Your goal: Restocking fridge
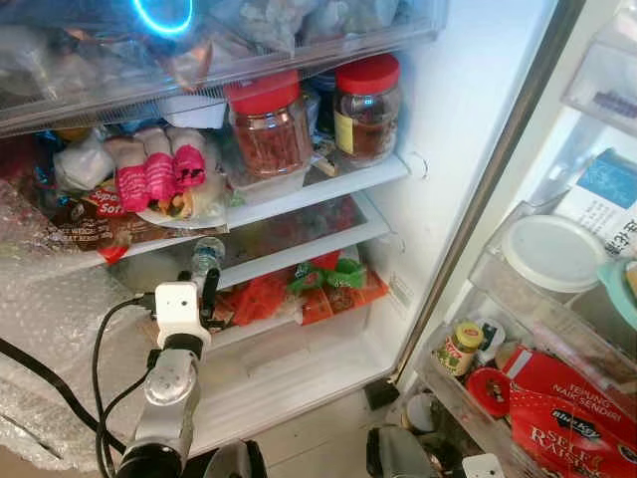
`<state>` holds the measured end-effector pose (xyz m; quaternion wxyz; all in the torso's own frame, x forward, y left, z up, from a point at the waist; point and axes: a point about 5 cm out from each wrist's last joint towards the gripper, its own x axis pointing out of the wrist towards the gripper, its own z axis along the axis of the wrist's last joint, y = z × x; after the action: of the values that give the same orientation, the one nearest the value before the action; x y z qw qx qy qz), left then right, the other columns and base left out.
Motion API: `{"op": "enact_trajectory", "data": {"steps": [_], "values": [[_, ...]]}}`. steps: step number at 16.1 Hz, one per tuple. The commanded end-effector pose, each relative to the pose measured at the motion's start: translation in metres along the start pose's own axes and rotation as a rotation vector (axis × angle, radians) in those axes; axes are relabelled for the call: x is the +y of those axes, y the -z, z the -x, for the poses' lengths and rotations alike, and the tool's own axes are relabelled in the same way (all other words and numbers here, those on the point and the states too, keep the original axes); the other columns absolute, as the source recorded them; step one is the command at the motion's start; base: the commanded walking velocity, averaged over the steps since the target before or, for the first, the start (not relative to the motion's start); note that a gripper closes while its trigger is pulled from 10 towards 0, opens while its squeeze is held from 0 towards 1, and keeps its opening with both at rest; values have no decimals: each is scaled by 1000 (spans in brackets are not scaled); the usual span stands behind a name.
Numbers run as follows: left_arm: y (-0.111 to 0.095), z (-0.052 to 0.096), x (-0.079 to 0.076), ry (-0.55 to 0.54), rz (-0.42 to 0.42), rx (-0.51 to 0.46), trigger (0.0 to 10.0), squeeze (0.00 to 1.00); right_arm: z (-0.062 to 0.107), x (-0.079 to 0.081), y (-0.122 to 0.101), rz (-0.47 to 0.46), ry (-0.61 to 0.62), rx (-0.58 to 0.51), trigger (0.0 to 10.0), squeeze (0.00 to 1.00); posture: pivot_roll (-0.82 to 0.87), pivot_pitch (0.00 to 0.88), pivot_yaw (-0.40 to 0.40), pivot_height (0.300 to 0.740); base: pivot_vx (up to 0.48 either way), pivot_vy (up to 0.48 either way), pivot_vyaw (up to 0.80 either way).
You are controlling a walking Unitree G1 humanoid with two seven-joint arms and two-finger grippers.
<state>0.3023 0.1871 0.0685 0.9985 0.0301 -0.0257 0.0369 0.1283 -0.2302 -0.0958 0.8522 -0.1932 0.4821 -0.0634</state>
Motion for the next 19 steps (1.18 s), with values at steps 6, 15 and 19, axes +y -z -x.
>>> {"op": "enact_trajectory", "data": {"steps": [6,15,19], "values": [[41,17,-1,7,6,251,10000,0,1,2,4,7,-11,18,10000,0,-124,91,21,632,0,0,0],[36,9,-1,18,-11,218,10000,427,1,2,4,4,-7,20,10000,0,-129,90,19,632,0,0,0],[36,9,2,5,-19,217,10000,0,1,3,3,4,-9,19,10000,0,-127,93,18,632,0,0,0]]}}
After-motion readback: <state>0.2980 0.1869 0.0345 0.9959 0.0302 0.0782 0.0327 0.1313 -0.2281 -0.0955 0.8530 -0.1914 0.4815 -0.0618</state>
